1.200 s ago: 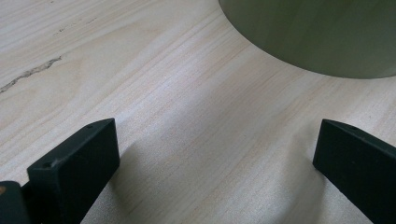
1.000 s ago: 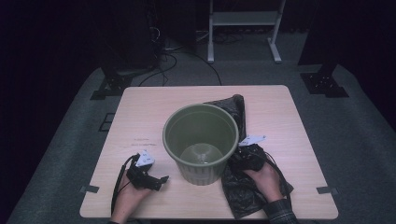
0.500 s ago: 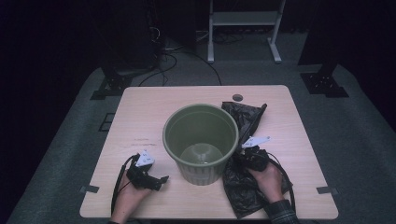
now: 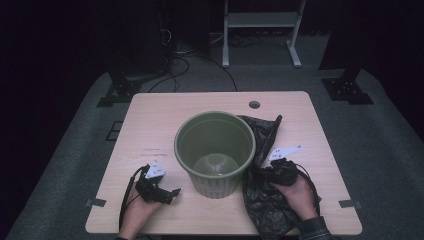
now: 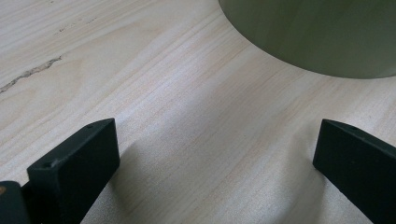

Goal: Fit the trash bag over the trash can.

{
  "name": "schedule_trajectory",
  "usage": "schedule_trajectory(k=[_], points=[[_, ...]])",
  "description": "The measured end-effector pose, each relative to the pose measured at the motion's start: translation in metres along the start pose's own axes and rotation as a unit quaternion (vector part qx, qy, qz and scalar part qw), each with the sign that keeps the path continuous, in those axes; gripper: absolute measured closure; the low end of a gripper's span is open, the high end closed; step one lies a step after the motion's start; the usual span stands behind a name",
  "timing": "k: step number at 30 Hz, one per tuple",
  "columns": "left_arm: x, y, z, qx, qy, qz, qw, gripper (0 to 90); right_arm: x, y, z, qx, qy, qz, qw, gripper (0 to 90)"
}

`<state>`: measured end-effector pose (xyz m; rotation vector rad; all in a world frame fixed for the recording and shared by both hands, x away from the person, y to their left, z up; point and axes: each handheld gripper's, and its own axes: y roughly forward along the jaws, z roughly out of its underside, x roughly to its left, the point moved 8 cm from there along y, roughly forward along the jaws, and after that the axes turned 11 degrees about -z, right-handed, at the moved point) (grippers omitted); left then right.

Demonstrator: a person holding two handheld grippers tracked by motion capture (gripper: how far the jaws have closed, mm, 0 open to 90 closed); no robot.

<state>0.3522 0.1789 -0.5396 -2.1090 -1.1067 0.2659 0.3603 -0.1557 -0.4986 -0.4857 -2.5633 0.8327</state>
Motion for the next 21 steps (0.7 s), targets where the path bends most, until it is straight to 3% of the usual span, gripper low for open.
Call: schedule_trajectory(k=[3, 6, 11, 21], points=[[0.000, 0.000, 0.000, 0.000, 0.000, 0.000, 1.0000, 0.0, 0.007, -0.005, -0.002, 0.000, -0.004, -0.016, 0.9999, 88.6], [0.000, 0.000, 0.000, 0.000, 0.000, 0.000, 1.0000, 0.0, 0.016, -0.013, -0.009, -0.019, -0.015, -0.039, 0.9989, 88.2], [0.000, 0.000, 0.000, 0.000, 0.000, 0.000, 1.0000, 0.0, 0.028, -0.026, -0.020, -0.041, -0.033, -0.050, 0.9974, 88.1], [0.000, 0.000, 0.000, 0.001, 0.001, 0.000, 1.0000, 0.0, 0.052, -0.045, -0.039, -0.057, -0.077, -0.076, 0.9925, 87.9]])
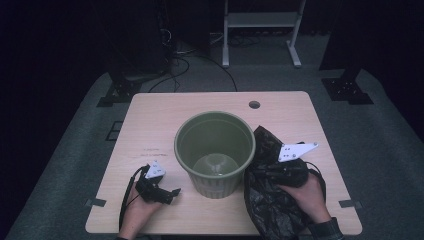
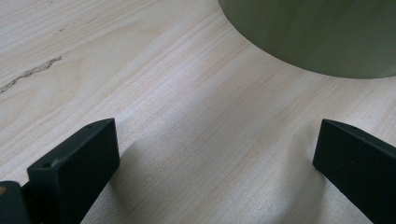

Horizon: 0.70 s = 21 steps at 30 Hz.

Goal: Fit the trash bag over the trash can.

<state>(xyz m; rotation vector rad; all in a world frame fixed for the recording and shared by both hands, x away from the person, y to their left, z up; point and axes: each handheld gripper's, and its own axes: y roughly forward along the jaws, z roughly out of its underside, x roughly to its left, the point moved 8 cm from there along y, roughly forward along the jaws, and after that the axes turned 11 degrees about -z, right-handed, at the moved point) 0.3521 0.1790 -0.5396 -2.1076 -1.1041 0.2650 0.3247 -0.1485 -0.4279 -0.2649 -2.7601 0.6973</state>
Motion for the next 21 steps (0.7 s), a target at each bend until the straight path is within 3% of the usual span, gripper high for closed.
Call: schedule_trajectory(k=[12, 21], points=[[0.000, 0.000, 0.000, -0.001, 0.000, 0.000, 1.0000, 0.0, 0.022, -0.019, -0.030, -0.029, -0.034, -0.041, 0.9982, 88.2], [0.000, 0.000, 0.000, -0.001, 0.000, 0.000, 1.0000, 0.0, 0.036, -0.036, -0.055, -0.051, -0.060, -0.078, 0.9938, 87.8]])
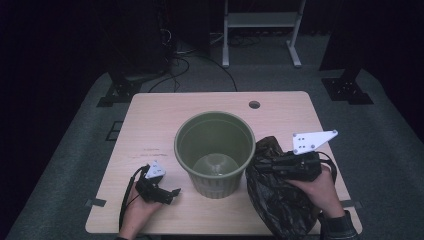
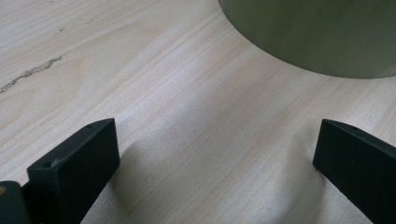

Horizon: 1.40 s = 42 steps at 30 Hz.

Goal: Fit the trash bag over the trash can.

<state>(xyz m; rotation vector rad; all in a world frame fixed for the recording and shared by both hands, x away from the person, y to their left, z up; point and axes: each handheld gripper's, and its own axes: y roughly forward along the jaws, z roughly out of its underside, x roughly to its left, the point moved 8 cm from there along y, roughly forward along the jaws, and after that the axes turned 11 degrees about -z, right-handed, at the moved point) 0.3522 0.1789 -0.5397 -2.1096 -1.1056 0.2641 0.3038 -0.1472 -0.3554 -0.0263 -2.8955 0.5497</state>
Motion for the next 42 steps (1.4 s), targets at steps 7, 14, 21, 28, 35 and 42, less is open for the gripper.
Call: schedule_trajectory(k=[7, 14, 21, 28, 35, 42], points=[[0.000, 0.000, 0.000, 0.000, 0.000, 0.000, 1.0000, 0.0, 0.002, -0.003, -0.023, -0.010, -0.017, -0.012, 0.9997, 87.8], [0.000, 0.000, 0.000, 0.000, 0.000, 0.000, 1.0000, 0.0, 0.002, -0.001, -0.048, -0.026, -0.030, -0.029, 0.9988, 87.8], [0.000, 0.000, 0.000, 0.000, 0.000, 0.000, 1.0000, 0.0, -0.001, 0.012, -0.071, -0.037, -0.034, -0.063, 0.9968, 87.7], [0.000, 0.000, 0.000, 0.000, 0.000, 0.000, 1.0000, 0.0, -0.007, 0.032, -0.093, -0.027, -0.031, -0.092, 0.9949, 87.6], [0.000, 0.000, 0.000, 0.000, 0.000, 0.000, 1.0000, 0.0, -0.008, 0.058, -0.110, -0.014, -0.031, -0.116, 0.9927, 87.6], [0.000, 0.000, 0.000, 0.000, 0.000, 0.000, 1.0000, 0.0, -0.008, 0.093, -0.122, -0.008, -0.030, -0.135, 0.9904, 87.6]])
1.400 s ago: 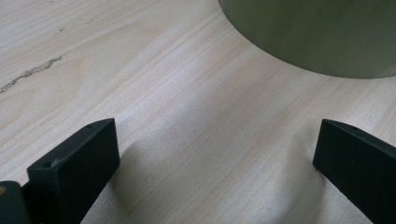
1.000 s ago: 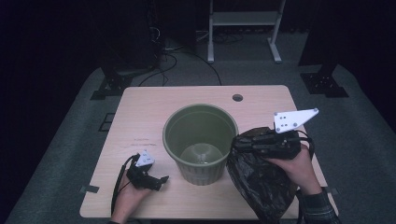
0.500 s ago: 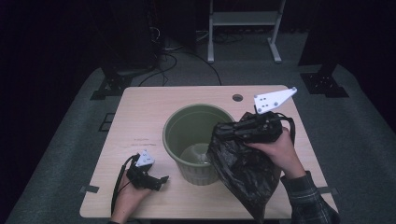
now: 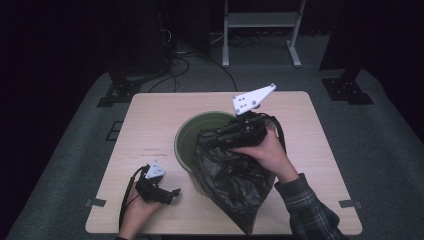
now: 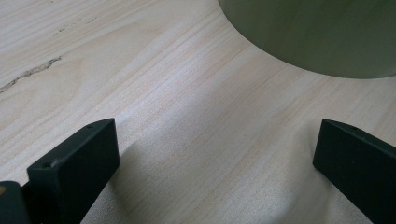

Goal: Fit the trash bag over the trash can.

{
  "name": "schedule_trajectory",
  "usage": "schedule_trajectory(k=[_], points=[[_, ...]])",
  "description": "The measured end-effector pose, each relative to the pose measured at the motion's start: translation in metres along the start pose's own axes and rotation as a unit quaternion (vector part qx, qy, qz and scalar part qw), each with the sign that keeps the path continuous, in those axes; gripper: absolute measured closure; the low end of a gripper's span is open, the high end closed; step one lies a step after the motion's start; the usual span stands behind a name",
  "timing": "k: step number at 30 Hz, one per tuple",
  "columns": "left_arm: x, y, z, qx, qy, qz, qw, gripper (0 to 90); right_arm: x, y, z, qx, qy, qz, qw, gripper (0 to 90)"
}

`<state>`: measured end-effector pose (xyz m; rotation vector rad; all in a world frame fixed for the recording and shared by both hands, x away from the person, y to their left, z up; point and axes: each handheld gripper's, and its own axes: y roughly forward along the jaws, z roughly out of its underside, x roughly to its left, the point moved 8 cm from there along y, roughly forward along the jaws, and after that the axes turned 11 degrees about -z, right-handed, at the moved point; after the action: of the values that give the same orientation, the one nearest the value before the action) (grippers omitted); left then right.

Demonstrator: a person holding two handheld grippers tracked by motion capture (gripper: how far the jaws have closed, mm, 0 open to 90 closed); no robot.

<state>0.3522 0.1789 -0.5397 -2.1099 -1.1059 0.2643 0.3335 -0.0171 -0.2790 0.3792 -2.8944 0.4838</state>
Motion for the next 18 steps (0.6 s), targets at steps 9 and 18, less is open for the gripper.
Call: schedule_trajectory(k=[9, 18], points=[[0.000, 0.000, 0.000, 0.000, 0.000, 0.000, 1.0000, 0.0, -0.014, 0.039, -0.009, 0.000, 0.005, -0.016, 0.9999, 87.6], [0.000, 0.000, 0.000, -0.001, 0.001, 0.001, 1.0000, 0.0, -0.028, 0.069, -0.023, -0.015, 0.021, -0.031, 0.9992, 87.7]])
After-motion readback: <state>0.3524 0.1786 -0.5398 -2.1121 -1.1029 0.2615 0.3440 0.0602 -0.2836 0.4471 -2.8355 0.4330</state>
